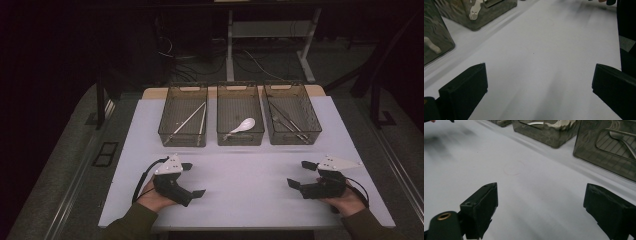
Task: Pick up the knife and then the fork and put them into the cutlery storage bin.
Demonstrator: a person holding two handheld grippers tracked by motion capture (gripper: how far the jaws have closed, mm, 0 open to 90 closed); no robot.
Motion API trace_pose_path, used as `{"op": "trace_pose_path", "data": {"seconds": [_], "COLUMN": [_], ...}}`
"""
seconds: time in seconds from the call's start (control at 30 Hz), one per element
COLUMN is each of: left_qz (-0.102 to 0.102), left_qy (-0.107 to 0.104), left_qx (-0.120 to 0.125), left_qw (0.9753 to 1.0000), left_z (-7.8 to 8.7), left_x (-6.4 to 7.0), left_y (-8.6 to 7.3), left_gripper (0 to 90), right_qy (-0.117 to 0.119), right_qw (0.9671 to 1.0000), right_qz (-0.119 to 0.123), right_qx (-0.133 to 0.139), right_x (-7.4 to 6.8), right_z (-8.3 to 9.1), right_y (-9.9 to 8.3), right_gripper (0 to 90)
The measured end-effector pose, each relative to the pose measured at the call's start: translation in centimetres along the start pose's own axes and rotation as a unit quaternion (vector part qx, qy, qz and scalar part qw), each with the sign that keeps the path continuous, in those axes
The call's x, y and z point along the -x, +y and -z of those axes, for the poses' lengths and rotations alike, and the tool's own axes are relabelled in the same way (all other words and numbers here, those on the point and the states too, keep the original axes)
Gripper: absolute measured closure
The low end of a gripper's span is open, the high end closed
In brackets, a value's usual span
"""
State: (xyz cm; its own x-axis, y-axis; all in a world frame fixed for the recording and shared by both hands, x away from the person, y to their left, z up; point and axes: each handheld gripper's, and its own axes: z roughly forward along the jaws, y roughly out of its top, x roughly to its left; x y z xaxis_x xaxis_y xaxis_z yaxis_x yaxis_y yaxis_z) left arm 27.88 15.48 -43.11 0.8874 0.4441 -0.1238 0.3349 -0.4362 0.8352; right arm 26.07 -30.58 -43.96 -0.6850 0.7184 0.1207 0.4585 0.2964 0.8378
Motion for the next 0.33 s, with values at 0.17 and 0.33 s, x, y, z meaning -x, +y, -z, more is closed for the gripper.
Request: {"op": "trace_pose_path", "data": {"seconds": [0.17, 0.33], "left_qz": [0.0, 0.001], "left_qy": [0.001, 0.0], "left_qx": [0.002, 0.0], "left_qw": [1.0, 1.0], "left_z": [0.02, -0.01], "left_x": [0.0, 0.01], "left_y": [0.01, 0.01], "left_gripper": [0.0, 0.0], "right_qy": [0.002, 0.003], "right_qw": [1.0, 1.0], "right_qz": [0.003, 0.002], "right_qx": [-0.004, -0.003], "right_x": [-0.15, -0.1], "right_z": [-0.13, -0.07], "right_y": [-0.11, -0.11], "right_gripper": [12.1, 12.2]}}
